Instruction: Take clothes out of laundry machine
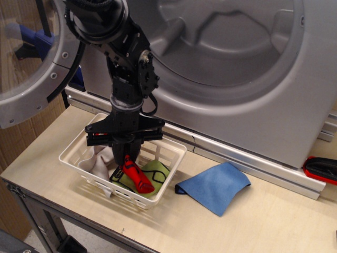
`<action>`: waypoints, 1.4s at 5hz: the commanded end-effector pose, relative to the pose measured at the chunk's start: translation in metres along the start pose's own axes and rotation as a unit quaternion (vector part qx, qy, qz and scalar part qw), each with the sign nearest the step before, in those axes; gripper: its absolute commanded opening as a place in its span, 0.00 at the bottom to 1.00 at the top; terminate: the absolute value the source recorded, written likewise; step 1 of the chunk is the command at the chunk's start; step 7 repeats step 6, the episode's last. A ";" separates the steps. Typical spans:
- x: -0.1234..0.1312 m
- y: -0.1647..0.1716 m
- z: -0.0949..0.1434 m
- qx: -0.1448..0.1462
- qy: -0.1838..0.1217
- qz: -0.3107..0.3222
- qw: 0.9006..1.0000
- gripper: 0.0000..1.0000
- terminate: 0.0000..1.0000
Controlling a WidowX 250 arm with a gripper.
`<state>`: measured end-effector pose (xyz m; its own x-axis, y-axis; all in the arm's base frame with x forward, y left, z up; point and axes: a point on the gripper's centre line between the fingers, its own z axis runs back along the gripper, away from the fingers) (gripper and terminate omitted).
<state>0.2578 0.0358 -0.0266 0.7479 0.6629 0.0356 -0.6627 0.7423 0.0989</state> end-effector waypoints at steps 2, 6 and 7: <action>-0.002 -0.001 0.082 -0.008 -0.051 0.029 0.998 1.00 0.00; 0.002 0.002 0.111 -0.010 -0.070 0.037 0.997 1.00 1.00; 0.002 0.002 0.111 -0.010 -0.070 0.037 0.997 1.00 1.00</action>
